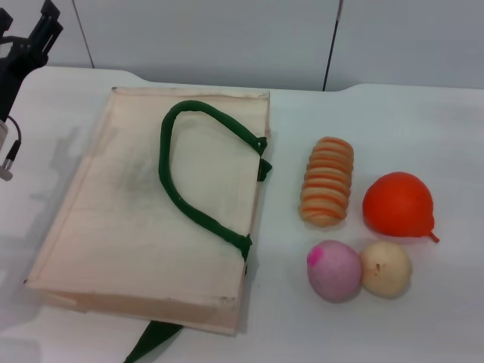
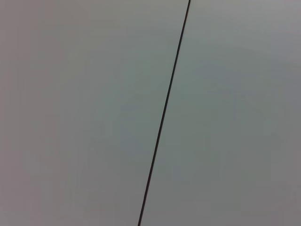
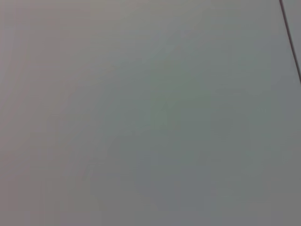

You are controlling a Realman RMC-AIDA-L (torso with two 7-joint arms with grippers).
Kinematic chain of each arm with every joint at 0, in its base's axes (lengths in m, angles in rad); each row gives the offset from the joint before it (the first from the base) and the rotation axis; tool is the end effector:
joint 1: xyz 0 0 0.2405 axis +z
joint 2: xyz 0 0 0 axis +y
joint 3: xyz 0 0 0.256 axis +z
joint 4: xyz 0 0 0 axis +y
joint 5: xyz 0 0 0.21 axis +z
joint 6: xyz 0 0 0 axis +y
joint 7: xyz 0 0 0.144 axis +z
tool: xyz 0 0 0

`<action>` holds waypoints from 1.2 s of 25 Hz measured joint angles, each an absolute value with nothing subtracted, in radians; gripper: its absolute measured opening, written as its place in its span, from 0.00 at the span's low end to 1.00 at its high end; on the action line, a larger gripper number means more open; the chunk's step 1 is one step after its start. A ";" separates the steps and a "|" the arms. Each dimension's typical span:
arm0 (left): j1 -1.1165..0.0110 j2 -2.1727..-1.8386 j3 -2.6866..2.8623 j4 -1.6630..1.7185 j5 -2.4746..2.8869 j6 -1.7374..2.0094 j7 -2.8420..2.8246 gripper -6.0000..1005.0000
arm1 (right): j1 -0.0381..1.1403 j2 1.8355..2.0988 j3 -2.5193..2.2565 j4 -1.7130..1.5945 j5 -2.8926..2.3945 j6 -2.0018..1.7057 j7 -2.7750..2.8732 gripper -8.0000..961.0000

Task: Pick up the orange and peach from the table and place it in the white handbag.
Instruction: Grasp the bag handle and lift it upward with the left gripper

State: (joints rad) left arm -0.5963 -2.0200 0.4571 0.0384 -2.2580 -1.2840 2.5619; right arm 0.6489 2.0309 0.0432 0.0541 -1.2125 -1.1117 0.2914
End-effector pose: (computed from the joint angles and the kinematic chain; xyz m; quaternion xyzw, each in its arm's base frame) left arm -0.3116 0.3791 0.0581 -0.6216 -0.2592 -0.4478 0.5882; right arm 0.3201 0.3927 0.0362 -0.6121 0.2851 0.3485 0.6501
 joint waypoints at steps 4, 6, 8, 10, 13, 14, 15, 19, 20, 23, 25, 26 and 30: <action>-0.597 -2.020 0.457 0.038 -2.258 -1.279 2.565 0.89 | 0.649 2.031 0.042 0.050 -1.213 -1.112 0.291 0.93; -0.597 -2.020 0.457 0.038 -2.258 -1.277 2.568 0.89 | 0.649 2.031 0.041 0.049 -1.213 -1.112 0.291 0.93; -0.597 -2.020 0.457 0.038 -2.258 -1.275 2.570 0.89 | 0.649 2.031 0.039 0.048 -1.213 -1.112 0.291 0.93; -0.597 -2.020 0.457 0.038 -2.259 -1.274 2.570 0.89 | 0.649 2.030 0.038 0.047 -1.213 -1.110 0.291 0.93; -0.597 -2.020 0.457 0.038 -2.258 -1.273 2.571 0.89 | 0.650 2.029 0.038 0.047 -1.213 -1.109 0.291 0.93; -0.597 -2.020 0.457 0.038 -2.258 -1.272 2.570 0.89 | 0.651 2.029 0.037 0.047 -1.213 -1.109 0.292 0.93; -0.597 -2.020 0.457 0.038 -2.257 -1.272 2.568 0.89 | 0.651 2.029 0.037 0.047 -1.213 -1.108 0.291 0.93; -0.596 -2.021 0.458 0.038 -2.206 -1.273 2.510 0.89 | 0.647 2.029 0.035 0.046 -1.213 -1.104 0.291 0.93; -0.596 -2.021 0.458 0.039 -2.188 -1.274 2.487 0.89 | 0.646 2.029 0.035 0.046 -1.213 -1.104 0.291 0.93; -0.600 -2.012 0.458 0.089 -2.062 -1.270 2.296 0.89 | 0.643 2.029 0.034 0.045 -1.213 -1.104 0.291 0.93; -0.600 -2.007 0.459 0.159 -1.940 -1.265 2.109 0.89 | 0.642 2.029 0.034 0.044 -1.213 -1.104 0.291 0.92; -0.600 -2.006 0.459 0.215 -1.857 -1.263 1.985 0.89 | 0.640 2.029 0.034 0.044 -1.212 -1.103 0.291 0.92; -0.596 -2.006 0.458 0.421 -1.611 -1.261 1.560 0.88 | 0.640 2.028 0.035 0.044 -1.211 -1.102 0.291 0.92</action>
